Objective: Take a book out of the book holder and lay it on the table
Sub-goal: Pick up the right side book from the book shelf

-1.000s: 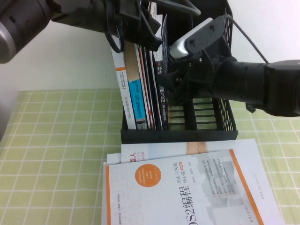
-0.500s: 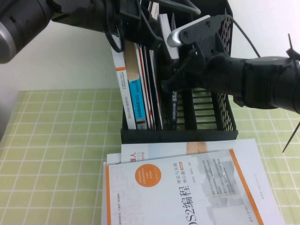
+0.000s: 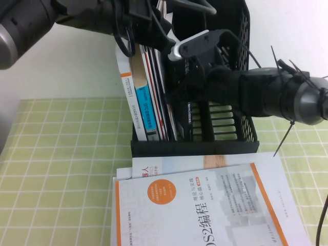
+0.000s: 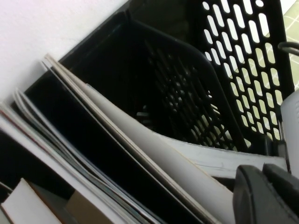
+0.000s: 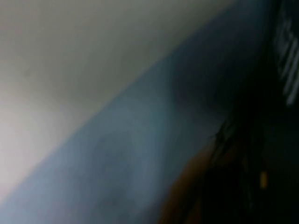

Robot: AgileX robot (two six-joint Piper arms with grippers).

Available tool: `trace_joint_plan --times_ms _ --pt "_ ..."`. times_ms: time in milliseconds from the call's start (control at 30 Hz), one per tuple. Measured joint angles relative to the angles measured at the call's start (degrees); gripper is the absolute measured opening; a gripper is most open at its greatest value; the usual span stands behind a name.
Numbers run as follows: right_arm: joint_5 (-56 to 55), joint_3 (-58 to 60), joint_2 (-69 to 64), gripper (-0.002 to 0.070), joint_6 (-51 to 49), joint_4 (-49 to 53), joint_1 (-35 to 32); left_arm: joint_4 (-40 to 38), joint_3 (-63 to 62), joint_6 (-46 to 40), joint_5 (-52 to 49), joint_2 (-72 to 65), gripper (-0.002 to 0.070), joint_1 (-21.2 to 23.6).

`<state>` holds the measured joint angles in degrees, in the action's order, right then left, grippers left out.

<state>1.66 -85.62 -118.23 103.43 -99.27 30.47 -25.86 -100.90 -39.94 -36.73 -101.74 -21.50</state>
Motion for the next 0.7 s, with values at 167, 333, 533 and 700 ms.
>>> trace_joint_plan --times_ms 167,333,533,700 --pt "-0.21 -0.05 0.25 0.0131 0.72 0.0 0.0 0.0 0.0 0.1 0.33 -0.13 -0.0003 0.0" --pt "-2.58 0.6 2.75 0.0132 2.22 0.0 -0.12 -0.35 0.0 0.36 0.68 -0.13 -0.0003 0.0" --pt "-3.35 1.09 11.13 0.0131 3.75 -0.13 -0.34 -2.23 0.0 1.26 1.65 -0.13 -0.0003 0.0" --pt "-3.35 1.09 21.03 0.0131 6.68 -0.22 -0.34 -3.04 -0.89 1.54 2.28 1.64 -0.0003 0.0"
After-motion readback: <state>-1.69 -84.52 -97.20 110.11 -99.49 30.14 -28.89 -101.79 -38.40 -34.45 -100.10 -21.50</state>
